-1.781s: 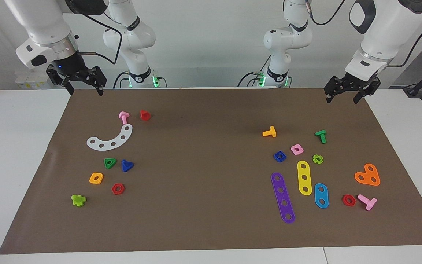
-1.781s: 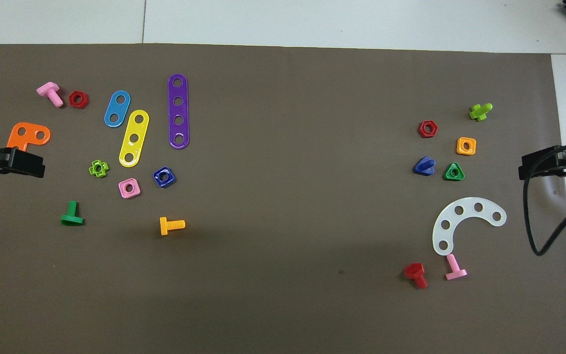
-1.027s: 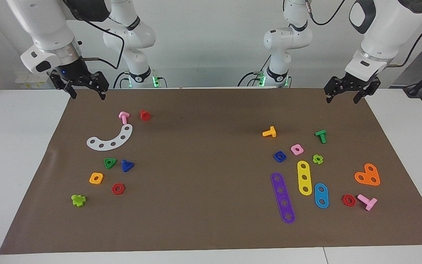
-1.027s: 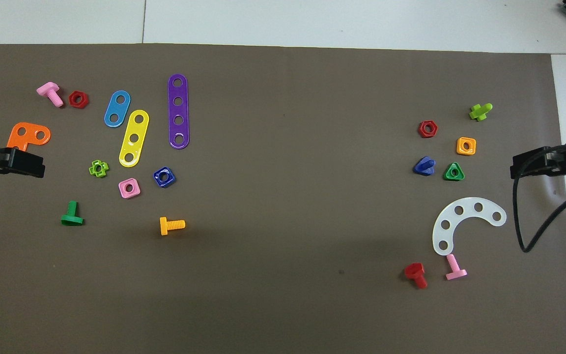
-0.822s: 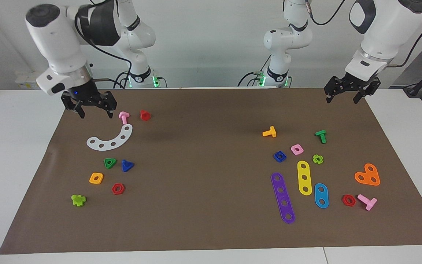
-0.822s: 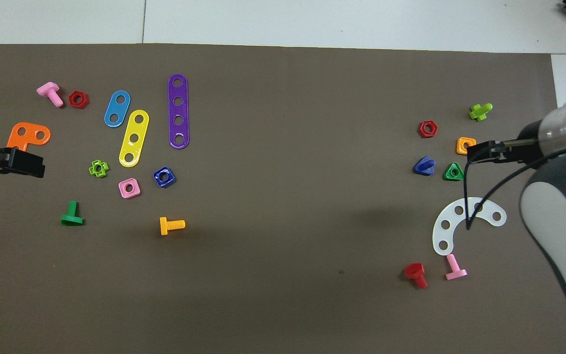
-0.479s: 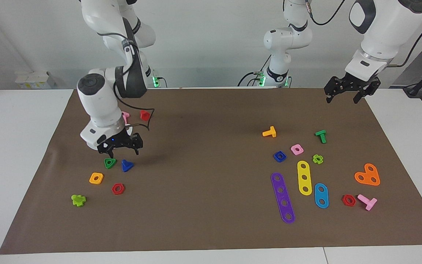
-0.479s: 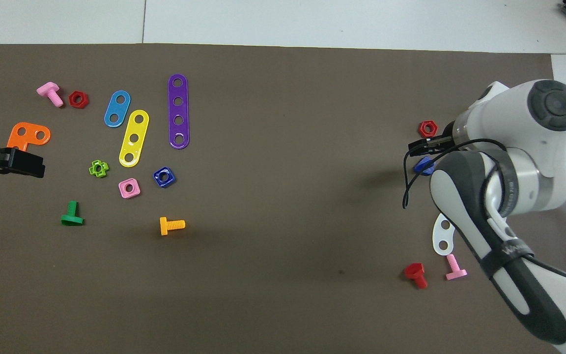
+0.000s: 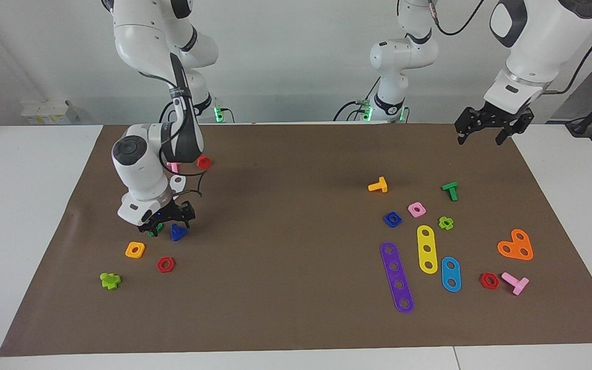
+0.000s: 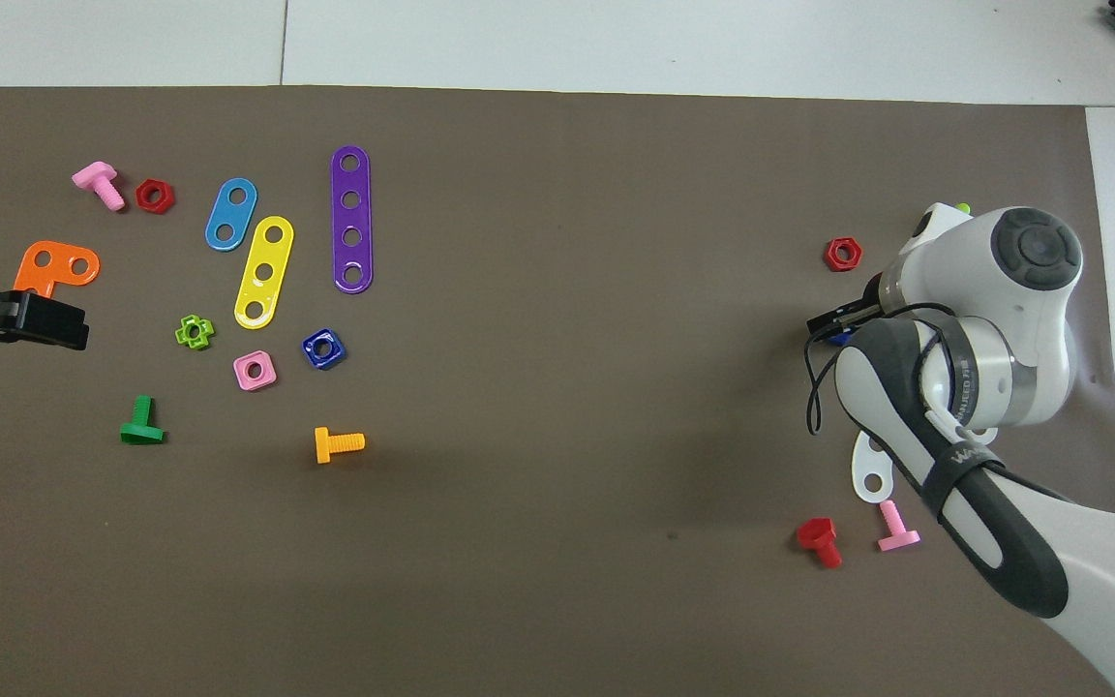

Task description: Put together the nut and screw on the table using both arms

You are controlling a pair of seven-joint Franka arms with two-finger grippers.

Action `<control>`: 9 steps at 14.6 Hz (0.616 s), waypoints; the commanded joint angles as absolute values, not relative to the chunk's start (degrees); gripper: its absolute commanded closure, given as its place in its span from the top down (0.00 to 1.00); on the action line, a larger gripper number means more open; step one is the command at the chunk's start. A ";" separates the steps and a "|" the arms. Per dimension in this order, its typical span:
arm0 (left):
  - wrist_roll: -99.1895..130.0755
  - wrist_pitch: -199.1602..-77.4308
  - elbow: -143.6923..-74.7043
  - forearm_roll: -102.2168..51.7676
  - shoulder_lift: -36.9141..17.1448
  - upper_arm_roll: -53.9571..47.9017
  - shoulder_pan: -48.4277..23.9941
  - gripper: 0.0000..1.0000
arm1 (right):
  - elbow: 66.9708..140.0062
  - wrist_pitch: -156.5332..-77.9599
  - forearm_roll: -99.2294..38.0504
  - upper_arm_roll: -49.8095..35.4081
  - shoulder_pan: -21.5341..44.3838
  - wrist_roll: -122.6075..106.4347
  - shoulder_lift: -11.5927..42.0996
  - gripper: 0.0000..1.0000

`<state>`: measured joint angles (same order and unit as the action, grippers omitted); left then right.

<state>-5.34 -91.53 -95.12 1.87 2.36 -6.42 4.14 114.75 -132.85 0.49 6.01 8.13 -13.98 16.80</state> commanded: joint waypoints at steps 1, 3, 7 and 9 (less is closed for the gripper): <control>-5.01 -92.29 -96.68 0.97 3.60 -6.33 4.39 1.00 | 119.09 -133.77 -1.32 5.80 7.74 -17.13 13.89 0.66; -5.01 -92.28 -96.68 0.97 3.60 -6.33 4.39 1.00 | 119.44 -133.77 -1.49 5.80 7.82 -17.14 13.62 0.52; -5.01 -92.28 -96.68 0.97 3.60 -6.33 4.39 1.00 | 119.44 -135.34 -2.71 5.80 7.82 -16.96 13.80 0.48; -5.01 -92.28 -96.68 0.97 3.60 -6.33 4.39 1.00 | 119.44 -136.05 -4.65 5.80 7.82 -17.23 13.89 0.48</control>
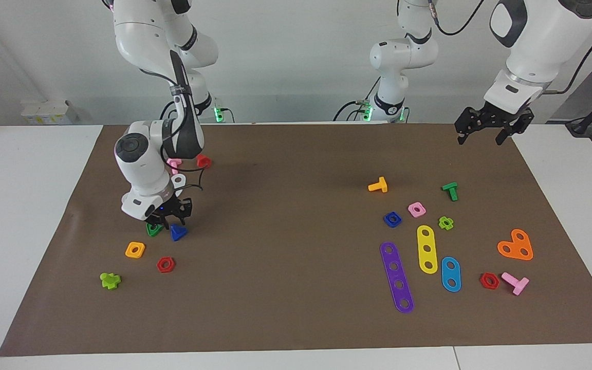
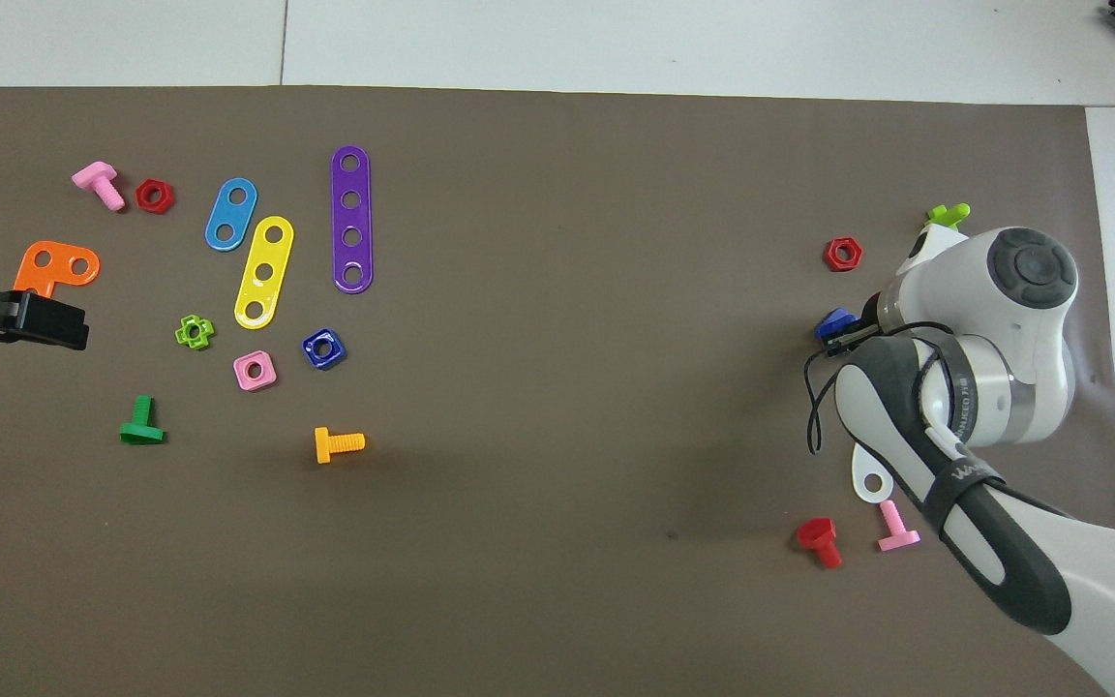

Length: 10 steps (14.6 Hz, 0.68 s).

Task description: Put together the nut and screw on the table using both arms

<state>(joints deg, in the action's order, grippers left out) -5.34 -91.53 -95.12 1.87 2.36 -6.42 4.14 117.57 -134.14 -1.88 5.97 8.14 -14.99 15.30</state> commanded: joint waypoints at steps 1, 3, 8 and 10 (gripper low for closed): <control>-5.01 -92.20 -96.68 0.97 3.60 -6.33 4.39 1.00 | 119.44 -136.14 -4.66 5.80 7.82 -17.31 13.89 0.48; -5.01 -92.20 -96.68 0.97 3.60 -6.33 4.39 1.00 | 119.71 -136.93 -4.75 5.80 7.82 -17.40 13.89 0.48; -5.01 -92.20 -96.68 0.97 3.60 -6.33 4.39 1.00 | 120.06 -138.25 -4.75 5.80 7.73 -18.81 13.97 0.42; -5.01 -92.20 -96.59 0.97 3.60 -6.33 4.39 1.00 | 120.06 -138.25 -4.75 5.80 7.65 -18.90 13.97 0.36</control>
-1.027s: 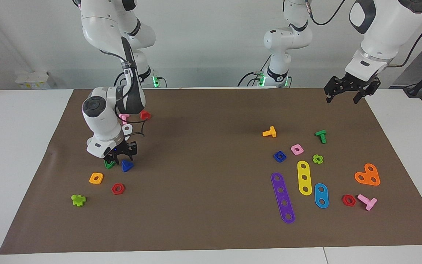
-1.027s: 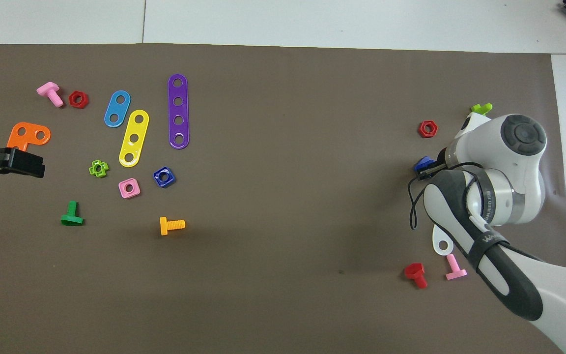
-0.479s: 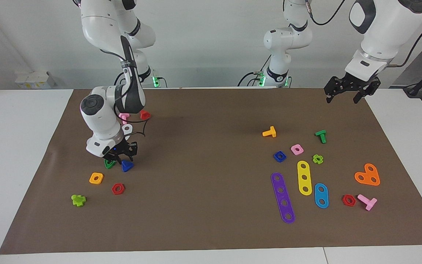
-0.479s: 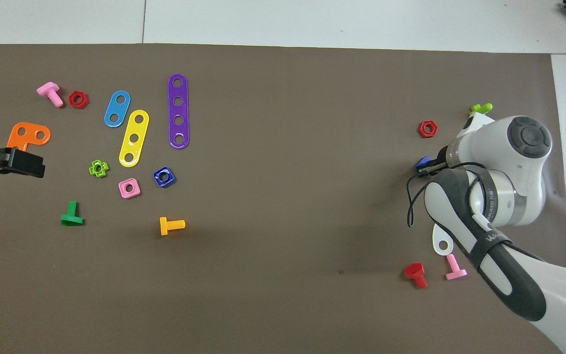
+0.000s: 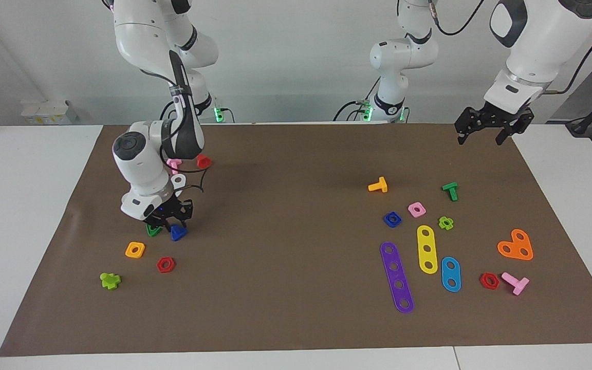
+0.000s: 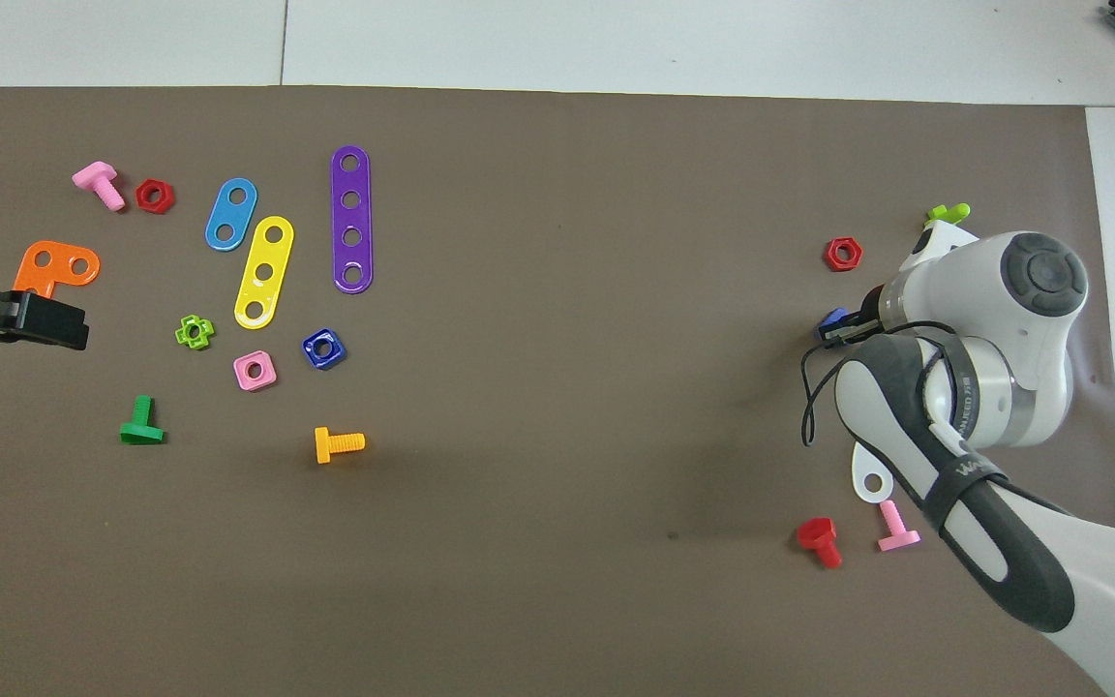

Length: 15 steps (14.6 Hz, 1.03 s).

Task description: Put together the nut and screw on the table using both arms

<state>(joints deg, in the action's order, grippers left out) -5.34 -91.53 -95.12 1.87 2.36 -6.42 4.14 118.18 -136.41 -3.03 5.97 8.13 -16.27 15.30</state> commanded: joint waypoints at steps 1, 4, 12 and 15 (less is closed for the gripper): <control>-5.01 -92.28 -96.59 0.97 3.60 -6.33 4.39 1.00 | 120.15 -138.25 -4.75 5.89 7.73 -19.07 13.89 0.16; -4.84 -92.20 -96.68 0.97 3.60 -6.33 4.39 1.00 | 120.41 -138.34 -4.83 5.80 6.68 -18.63 13.97 0.00; 3.84 -94.12 -96.41 0.70 3.43 -6.68 3.34 1.00 | 106.20 -121.50 -3.87 5.71 14.56 -1.02 13.27 0.00; 4.48 -95.45 -96.50 0.53 3.25 -7.12 2.82 1.00 | 103.27 -121.54 -3.69 5.71 24.67 16.12 13.97 0.00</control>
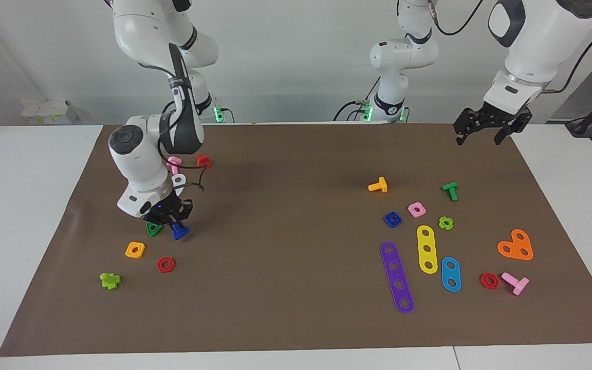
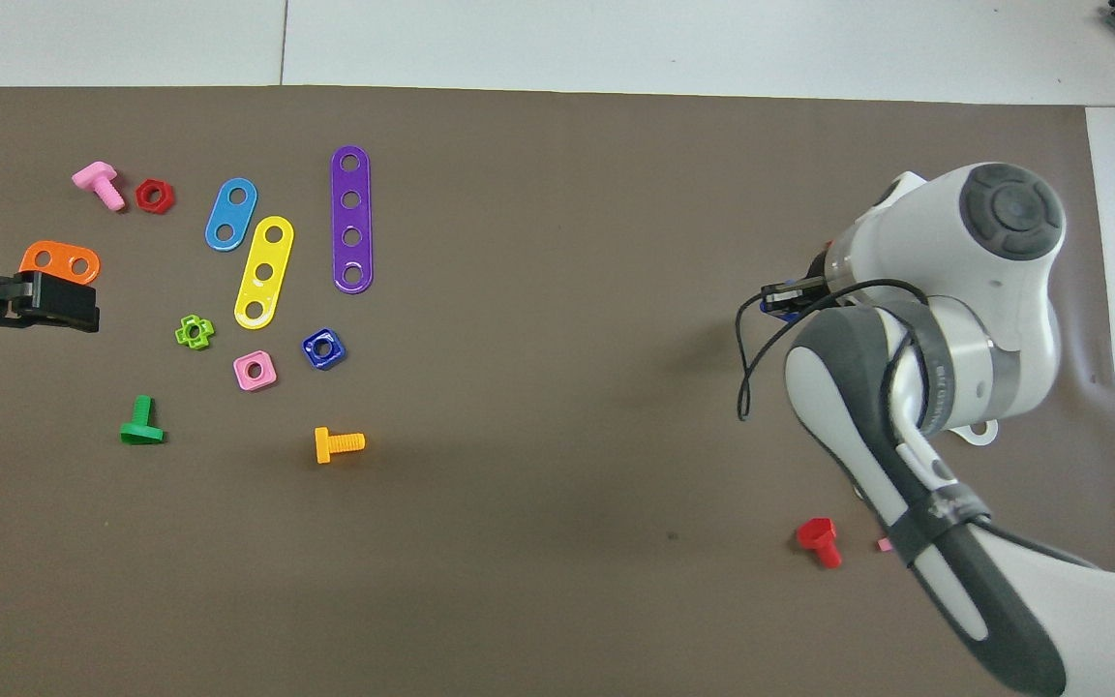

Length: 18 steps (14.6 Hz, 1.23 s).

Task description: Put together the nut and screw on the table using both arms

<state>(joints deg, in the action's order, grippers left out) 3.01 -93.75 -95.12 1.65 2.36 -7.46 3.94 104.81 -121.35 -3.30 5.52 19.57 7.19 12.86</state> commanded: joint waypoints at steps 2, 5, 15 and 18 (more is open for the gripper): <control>3.87 -95.19 -96.77 -1.31 3.43 -7.03 2.46 1.00 | 102.92 -124.44 -3.87 5.71 30.38 22.91 15.37 0.00; 3.95 -95.27 -96.86 -1.49 3.52 -7.03 1.59 1.00 | 98.46 -127.35 -4.22 5.71 37.33 34.06 19.94 0.00; 8.77 -101.41 -98.61 -3.08 -2.18 -6.94 1.15 0.97 | 88.59 -139.47 1.40 5.80 43.77 45.53 34.98 0.00; 10.80 -106.68 -99.93 -3.08 -5.00 -6.94 0.44 0.94 | 89.82 -139.57 1.41 5.71 43.86 45.53 34.89 0.00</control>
